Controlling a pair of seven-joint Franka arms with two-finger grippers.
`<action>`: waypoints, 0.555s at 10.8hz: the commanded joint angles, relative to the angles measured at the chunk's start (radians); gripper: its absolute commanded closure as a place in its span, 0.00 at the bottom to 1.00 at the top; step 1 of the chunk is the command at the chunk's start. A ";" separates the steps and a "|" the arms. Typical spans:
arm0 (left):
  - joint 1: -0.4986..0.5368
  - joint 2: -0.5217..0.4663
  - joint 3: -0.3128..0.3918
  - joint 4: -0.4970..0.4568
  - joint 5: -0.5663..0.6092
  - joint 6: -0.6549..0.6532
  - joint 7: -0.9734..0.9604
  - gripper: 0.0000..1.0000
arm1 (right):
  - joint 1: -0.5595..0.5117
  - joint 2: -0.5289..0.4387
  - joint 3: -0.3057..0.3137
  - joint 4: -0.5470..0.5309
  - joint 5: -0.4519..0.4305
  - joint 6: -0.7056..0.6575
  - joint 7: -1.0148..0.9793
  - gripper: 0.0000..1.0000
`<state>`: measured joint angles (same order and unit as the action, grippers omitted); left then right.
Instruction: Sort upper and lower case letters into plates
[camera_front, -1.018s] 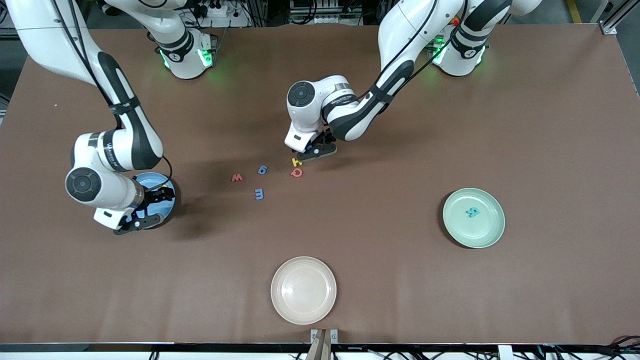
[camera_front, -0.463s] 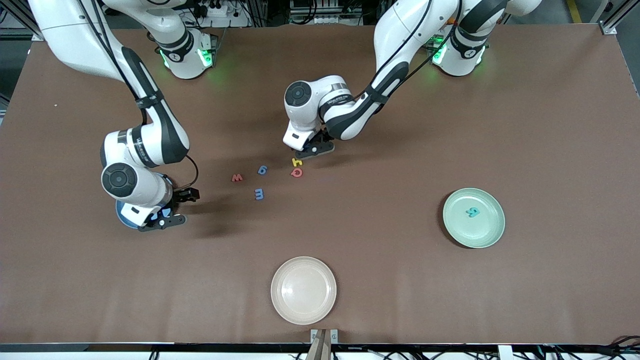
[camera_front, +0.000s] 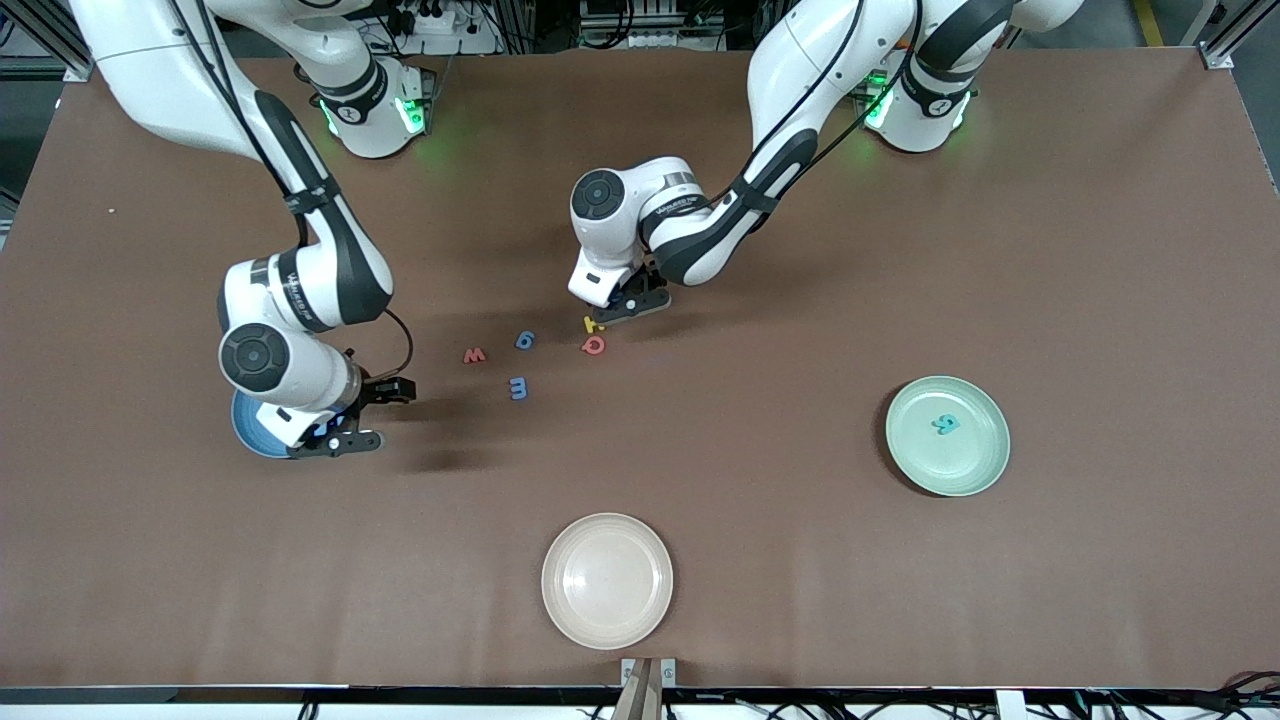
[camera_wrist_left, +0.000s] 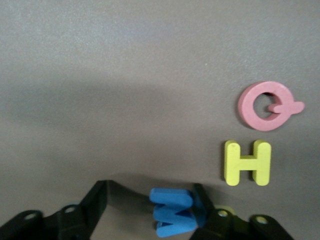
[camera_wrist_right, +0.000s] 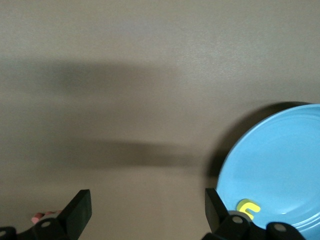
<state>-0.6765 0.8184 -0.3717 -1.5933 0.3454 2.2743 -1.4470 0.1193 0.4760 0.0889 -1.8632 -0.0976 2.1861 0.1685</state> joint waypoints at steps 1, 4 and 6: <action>-0.015 0.019 0.022 0.018 0.021 -0.004 -0.030 0.88 | -0.001 0.006 0.000 0.003 0.015 0.004 0.019 0.00; -0.012 0.016 0.027 0.018 0.021 -0.004 -0.023 1.00 | 0.019 0.007 0.000 0.003 0.013 0.008 0.057 0.00; 0.000 -0.010 0.027 0.018 0.021 -0.005 -0.024 1.00 | 0.029 0.013 0.000 0.003 0.015 0.018 0.078 0.00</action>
<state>-0.6764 0.8111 -0.3595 -1.5829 0.3454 2.2599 -1.4470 0.1356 0.4827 0.0891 -1.8633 -0.0959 2.1922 0.2192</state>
